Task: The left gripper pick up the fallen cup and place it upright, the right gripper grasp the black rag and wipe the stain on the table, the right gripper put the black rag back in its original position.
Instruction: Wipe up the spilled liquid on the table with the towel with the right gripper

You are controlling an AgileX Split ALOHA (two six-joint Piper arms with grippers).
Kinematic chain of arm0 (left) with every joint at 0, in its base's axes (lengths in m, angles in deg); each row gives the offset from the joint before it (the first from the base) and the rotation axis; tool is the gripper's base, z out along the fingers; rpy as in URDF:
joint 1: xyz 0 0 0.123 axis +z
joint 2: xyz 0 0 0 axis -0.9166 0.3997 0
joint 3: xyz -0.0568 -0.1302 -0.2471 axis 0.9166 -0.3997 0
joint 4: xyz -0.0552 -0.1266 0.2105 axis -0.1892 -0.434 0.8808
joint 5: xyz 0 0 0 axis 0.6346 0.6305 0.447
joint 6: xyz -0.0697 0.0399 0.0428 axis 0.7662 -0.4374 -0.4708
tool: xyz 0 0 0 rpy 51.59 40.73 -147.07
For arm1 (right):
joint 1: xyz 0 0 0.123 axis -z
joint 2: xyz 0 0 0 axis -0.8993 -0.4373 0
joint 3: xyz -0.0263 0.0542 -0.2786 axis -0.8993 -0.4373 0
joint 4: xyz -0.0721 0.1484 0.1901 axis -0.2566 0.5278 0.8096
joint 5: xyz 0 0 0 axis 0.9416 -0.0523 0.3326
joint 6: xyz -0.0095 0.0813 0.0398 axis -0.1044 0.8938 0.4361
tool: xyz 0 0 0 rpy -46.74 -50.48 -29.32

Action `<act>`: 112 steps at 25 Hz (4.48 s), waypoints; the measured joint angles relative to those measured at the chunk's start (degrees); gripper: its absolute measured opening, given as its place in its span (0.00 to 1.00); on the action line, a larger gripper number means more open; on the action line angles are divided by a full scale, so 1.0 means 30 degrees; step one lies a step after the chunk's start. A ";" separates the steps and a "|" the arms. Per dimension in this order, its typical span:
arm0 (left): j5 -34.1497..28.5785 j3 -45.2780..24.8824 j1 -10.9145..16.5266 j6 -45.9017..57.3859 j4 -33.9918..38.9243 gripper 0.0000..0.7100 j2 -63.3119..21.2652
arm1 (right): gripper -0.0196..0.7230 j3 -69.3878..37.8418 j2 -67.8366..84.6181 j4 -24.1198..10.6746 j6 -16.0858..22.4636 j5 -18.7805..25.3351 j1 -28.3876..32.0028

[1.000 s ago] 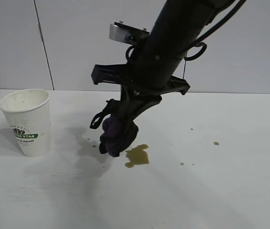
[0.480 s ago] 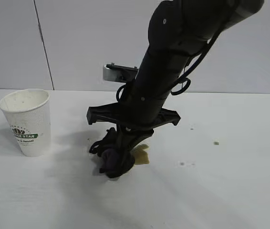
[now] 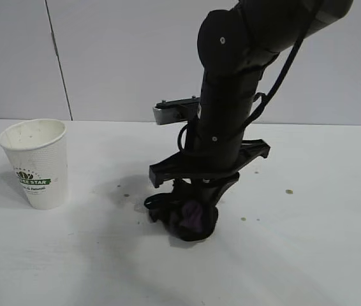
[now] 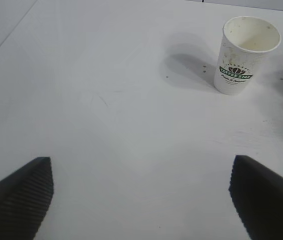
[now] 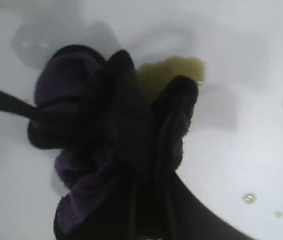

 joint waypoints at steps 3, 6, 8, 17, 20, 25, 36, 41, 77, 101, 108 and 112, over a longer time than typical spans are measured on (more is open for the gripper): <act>0.0000 0.0000 0.0000 0.0000 0.0000 0.97 0.0000 | 0.08 0.0000 0.0000 -0.1412 0.1403 0.0336 0.0368; 0.0000 0.0000 0.0000 0.0000 0.0000 0.97 0.0000 | 0.08 0.0000 0.0000 -0.1681 0.2416 0.0313 0.1114; 0.0000 0.0000 -0.0052 0.0000 0.0000 0.97 0.0000 | 0.08 0.0000 0.0000 -0.0989 0.2520 0.0138 0.1331; 0.0000 0.0000 -0.0381 0.0000 0.0000 0.97 0.0000 | 0.08 0.0000 0.0000 0.5948 0.0356 -0.3356 0.0484; 0.0000 0.0000 -0.0381 0.0000 0.0000 0.97 0.0000 | 0.08 0.0000 -0.0022 0.6562 0.0125 -0.4258 -0.0047; 0.0000 0.0000 -0.0381 0.0000 0.0000 0.97 0.0000 | 0.08 0.0000 -0.0674 0.6743 -0.0021 -0.5435 -0.0333; 0.0000 0.0000 -0.0381 0.0000 0.0000 0.97 0.0000 | 0.08 0.1122 -0.1226 0.3686 0.0476 -0.4249 0.0356; 0.0000 0.0000 -0.0381 0.0000 0.0000 0.97 0.0000 | 0.08 0.1367 -0.1226 0.1204 0.1328 -0.2127 0.2021; 0.0014 0.0000 -0.0381 0.0000 0.0000 0.97 0.0000 | 0.07 0.1438 -0.0911 -0.3714 0.2072 0.0728 0.4400; 0.0014 0.0000 -0.0381 0.0000 0.0000 0.97 0.0000 | 0.07 0.1438 -0.0911 0.8552 -0.5220 -0.2591 0.5837; 0.0014 0.0000 -0.0381 0.0000 0.0000 0.97 0.0000 | 0.07 0.1459 -0.1630 0.3529 -0.1222 -0.2761 0.5832; 0.0014 0.0000 -0.0381 0.0000 0.0000 0.97 0.0000 | 0.07 0.1530 -0.1399 0.0136 0.0224 -0.1402 0.5830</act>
